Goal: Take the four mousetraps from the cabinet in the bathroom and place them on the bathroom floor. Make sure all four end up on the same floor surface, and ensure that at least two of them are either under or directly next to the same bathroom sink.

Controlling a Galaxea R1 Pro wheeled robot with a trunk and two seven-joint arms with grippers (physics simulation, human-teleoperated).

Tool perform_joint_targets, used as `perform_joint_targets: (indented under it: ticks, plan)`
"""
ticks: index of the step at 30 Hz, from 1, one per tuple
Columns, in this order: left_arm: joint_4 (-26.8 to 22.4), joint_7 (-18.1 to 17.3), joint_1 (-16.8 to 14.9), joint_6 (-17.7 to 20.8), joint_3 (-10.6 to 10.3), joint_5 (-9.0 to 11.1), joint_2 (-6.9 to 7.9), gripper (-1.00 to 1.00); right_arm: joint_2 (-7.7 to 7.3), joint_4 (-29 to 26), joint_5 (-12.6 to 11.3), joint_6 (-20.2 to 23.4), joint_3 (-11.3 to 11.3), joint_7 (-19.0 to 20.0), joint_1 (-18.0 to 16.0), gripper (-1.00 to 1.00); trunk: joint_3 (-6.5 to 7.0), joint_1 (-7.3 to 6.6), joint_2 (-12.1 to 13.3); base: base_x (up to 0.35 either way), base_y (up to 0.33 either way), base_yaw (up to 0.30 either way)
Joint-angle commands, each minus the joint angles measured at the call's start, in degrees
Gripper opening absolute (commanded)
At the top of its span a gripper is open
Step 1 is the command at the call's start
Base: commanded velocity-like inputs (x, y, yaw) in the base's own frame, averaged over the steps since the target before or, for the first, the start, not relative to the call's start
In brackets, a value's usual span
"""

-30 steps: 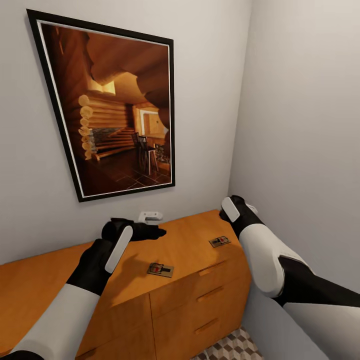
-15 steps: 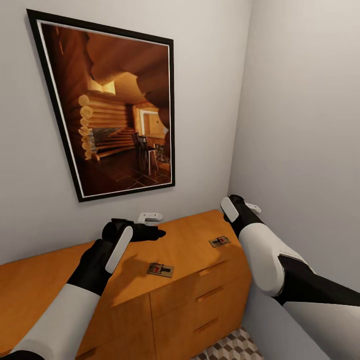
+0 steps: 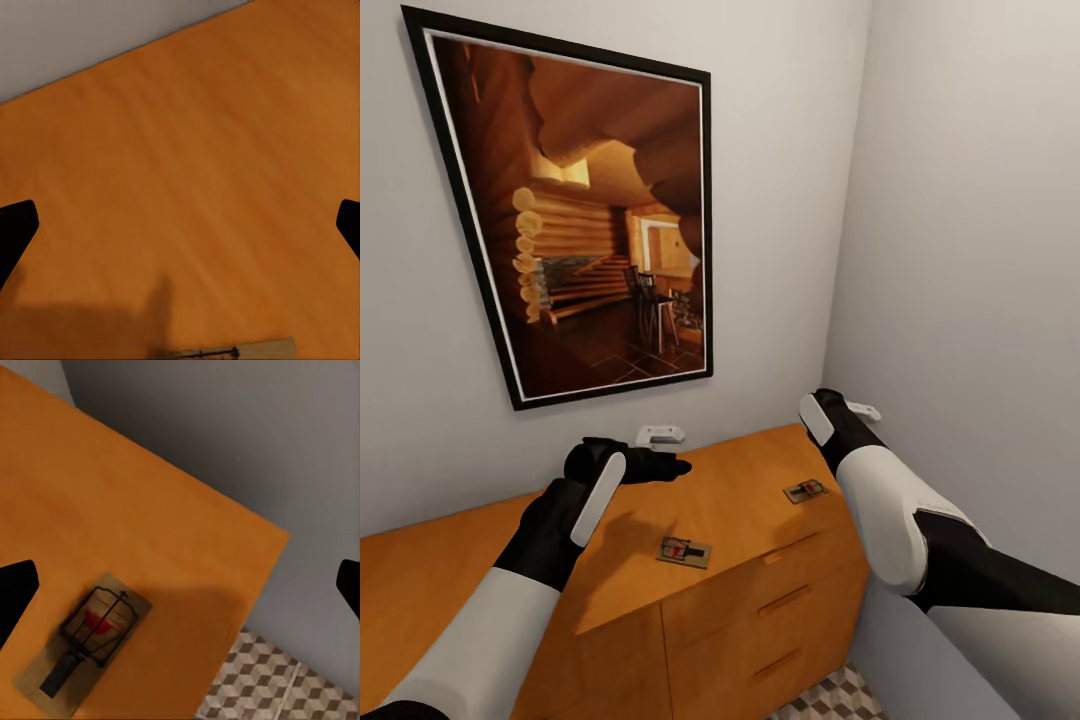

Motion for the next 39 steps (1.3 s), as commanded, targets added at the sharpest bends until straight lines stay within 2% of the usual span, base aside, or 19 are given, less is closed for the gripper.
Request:
perform_joint_targets:
  ticks: [1, 7, 30, 36, 38, 39]
  plan:
    - [-0.1, 0.4, 0.0, 0.2, 0.0, 0.4, 0.00, 1.00, 0.01, -0.1, -0.5, 0.2, 0.3, -0.4, 0.0, 1.00, -0.08, 0.02, -0.1, 0.104, 0.026, 0.000]
    - [-0.1, 0.4, 0.0, 0.2, 0.0, 0.4, 0.00, 1.00, 0.01, -0.1, -0.5, 0.2, 1.2, -0.2, 0.0, 1.00, -0.08, 0.02, -0.1, 0.040, 0.010, 0.000]
    - [0.1, 0.5, 0.0, 0.2, 0.0, 0.5, 0.00, 1.00, 0.01, 0.1, -0.9, -0.1, 1.4, 0.0, 0.0, 1.00, -0.08, 0.02, -0.1, 0.041, 0.001, 0.000]
    - [0.2, 0.5, 0.0, 0.1, -0.1, 0.5, 0.00, 1.00, 0.01, 1.6, -2.1, -0.1, 1.3, 0.0, 0.0, 1.00, -0.08, 0.02, -0.1, 0.003, 0.000, 0.000]
    - [0.3, 0.5, 0.0, 0.1, -0.1, 0.5, 0.00, 1.00, 0.01, 3.0, -3.2, -0.3, 1.3, 0.1, 0.0, 1.00, -0.08, 0.02, -0.1, 0.001, 0.000, 0.000]
    - [0.3, 0.5, 0.0, 0.1, 0.0, 0.5, 0.00, 1.00, 0.01, 4.4, -4.6, -0.6, 1.3, 0.1, 0.1, 1.00, -0.08, 0.02, -0.1, 0.000, 0.000, 0.000]
